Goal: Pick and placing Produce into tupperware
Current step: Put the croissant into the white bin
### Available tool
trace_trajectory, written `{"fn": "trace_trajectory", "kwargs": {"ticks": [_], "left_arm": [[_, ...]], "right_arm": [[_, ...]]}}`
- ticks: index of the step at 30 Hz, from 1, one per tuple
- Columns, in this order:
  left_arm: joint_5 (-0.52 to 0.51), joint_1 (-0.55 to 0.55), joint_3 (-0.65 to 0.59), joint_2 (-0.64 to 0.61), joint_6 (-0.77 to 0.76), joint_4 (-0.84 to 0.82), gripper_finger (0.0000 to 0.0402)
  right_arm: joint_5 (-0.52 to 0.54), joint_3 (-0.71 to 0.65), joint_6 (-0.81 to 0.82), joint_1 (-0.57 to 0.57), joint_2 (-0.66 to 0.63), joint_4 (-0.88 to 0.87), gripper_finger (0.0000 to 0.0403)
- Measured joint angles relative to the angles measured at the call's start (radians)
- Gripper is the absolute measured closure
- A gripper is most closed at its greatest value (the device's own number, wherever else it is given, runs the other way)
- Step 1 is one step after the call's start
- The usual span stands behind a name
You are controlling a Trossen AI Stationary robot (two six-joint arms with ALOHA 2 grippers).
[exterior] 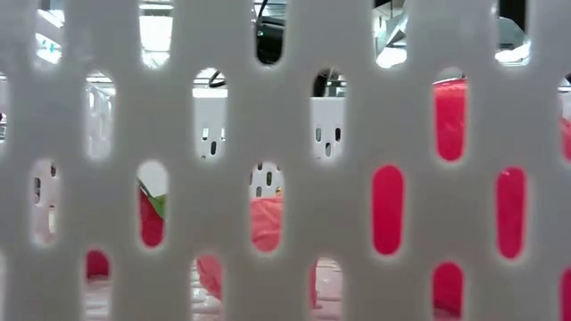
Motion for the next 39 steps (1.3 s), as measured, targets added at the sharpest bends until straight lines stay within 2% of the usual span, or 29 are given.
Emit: {"fn": "trace_trajectory", "kwargs": {"ticks": [18,24,28,39], "left_arm": [[-0.002,0.000,0.000,0.000,0.000,0.000,0.0212],[0.004,0.000,0.000,0.000,0.000,0.000,0.0212],[0.004,0.000,0.000,0.000,0.000,0.000,0.0212],[-0.003,0.000,0.000,0.000,0.007,0.000,0.0212]], "right_arm": [[0.053,0.000,0.030,-0.001,0.008,0.019,0.0039],[0.080,0.000,-0.008,0.003,0.008,0.017,0.0039],[0.131,0.000,-0.010,0.009,0.008,0.004,0.0039],[0.119,0.003,-0.030,0.003,0.050,0.040,0.0039]]}}
